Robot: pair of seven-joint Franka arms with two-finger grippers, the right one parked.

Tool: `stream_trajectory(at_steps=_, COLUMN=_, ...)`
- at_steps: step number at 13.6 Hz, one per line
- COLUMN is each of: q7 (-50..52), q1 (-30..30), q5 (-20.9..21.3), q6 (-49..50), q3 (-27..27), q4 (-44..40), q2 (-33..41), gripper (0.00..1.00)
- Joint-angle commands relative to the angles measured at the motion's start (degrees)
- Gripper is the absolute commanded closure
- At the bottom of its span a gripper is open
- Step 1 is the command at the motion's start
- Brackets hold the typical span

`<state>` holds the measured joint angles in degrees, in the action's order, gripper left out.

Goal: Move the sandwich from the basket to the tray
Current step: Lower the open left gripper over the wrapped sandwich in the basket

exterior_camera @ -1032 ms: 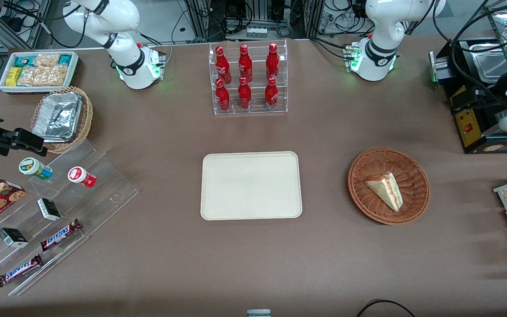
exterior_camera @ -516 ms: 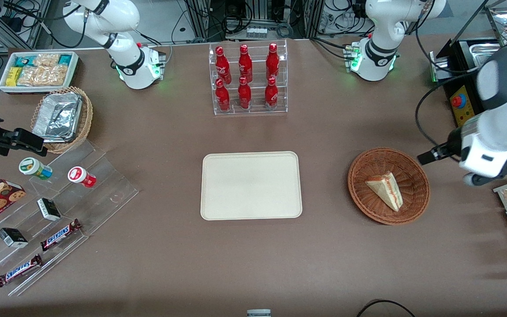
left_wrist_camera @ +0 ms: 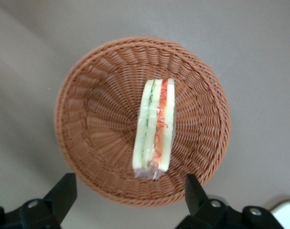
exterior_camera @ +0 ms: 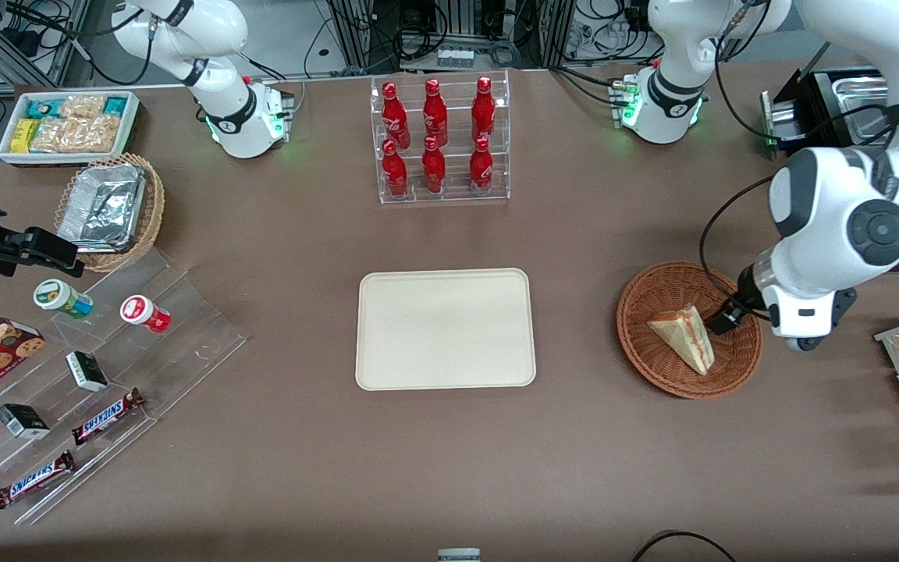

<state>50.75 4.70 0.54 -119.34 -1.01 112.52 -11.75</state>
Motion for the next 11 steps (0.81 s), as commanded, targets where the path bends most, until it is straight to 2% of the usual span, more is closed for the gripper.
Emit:
stream_trajectory(at_steps=1, q7=3.4, q1=1.9, q5=0.6, q6=-7.1, q3=0.3, q4=4.9, q2=-0.5, gripper=0.00)
stream_trajectory(at_steps=3, q7=3.7, q1=2.3, q5=1.0, q6=-11.1, q3=0.3, q4=7.1, q2=-1.5, gripper=0.00)
stream_trajectory(at_steps=8, q7=3.6, q1=3.6, q5=1.5, q6=-13.2, q3=0.4, q4=7.5, q2=-4.8, gripper=0.00)
stream_trajectory(at_steps=10, q7=3.7, q1=3.6, q5=4.8, q6=-13.2, q3=0.4, q4=8.1, q2=-5.2, gripper=0.01)
stream_trajectory(at_steps=11, q7=3.7, q1=3.5, q5=5.0, q6=-13.3, q3=0.5, q4=8.0, q2=-5.5, gripper=0.11)
